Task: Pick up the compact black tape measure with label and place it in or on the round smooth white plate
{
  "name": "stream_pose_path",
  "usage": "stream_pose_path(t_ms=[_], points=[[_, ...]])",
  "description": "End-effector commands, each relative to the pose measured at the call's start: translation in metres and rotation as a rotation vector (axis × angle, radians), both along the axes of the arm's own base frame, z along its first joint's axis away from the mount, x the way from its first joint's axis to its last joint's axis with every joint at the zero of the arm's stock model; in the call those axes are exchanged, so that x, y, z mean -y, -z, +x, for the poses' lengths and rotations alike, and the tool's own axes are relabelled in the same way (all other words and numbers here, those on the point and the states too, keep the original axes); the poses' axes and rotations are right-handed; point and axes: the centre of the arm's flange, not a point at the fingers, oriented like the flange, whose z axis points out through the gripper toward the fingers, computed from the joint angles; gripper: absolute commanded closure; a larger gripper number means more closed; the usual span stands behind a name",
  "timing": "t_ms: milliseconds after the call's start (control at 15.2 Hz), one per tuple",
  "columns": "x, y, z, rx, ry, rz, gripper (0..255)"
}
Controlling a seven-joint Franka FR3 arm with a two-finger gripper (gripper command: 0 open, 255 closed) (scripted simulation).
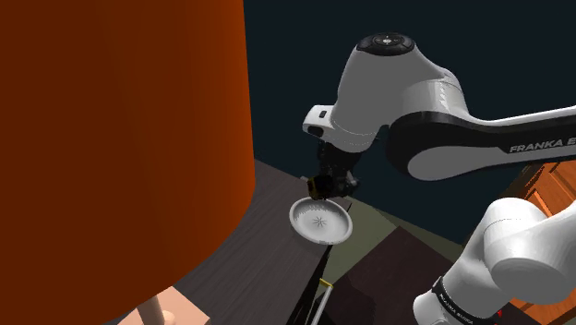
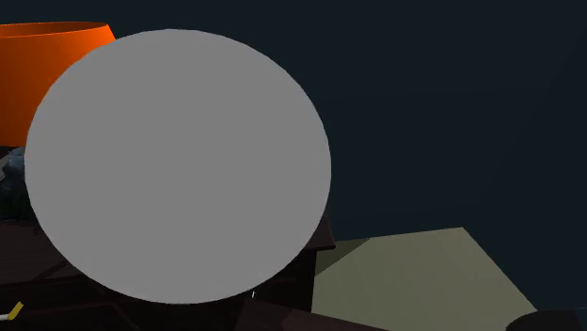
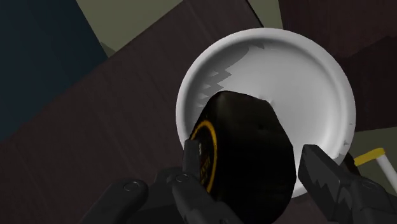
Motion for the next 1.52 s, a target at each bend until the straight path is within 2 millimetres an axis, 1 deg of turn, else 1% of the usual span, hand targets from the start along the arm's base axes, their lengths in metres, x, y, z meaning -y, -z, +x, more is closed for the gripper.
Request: stream_pose_path(t_ms=[0,792,1320,1386,1452], points=[[0.001,0.011,-0.001,0.0,0.0,0.0,255],[0.001,0.076,-0.001,0.0,0.0,0.0,255],[0.001,0.076,-0.001,0.0,0.0,0.0,255],[0.001,0.076,-0.001,0.0,0.0,0.0,0],[0.001,0.077,-0.001,0.0,0.0,0.0,0]])
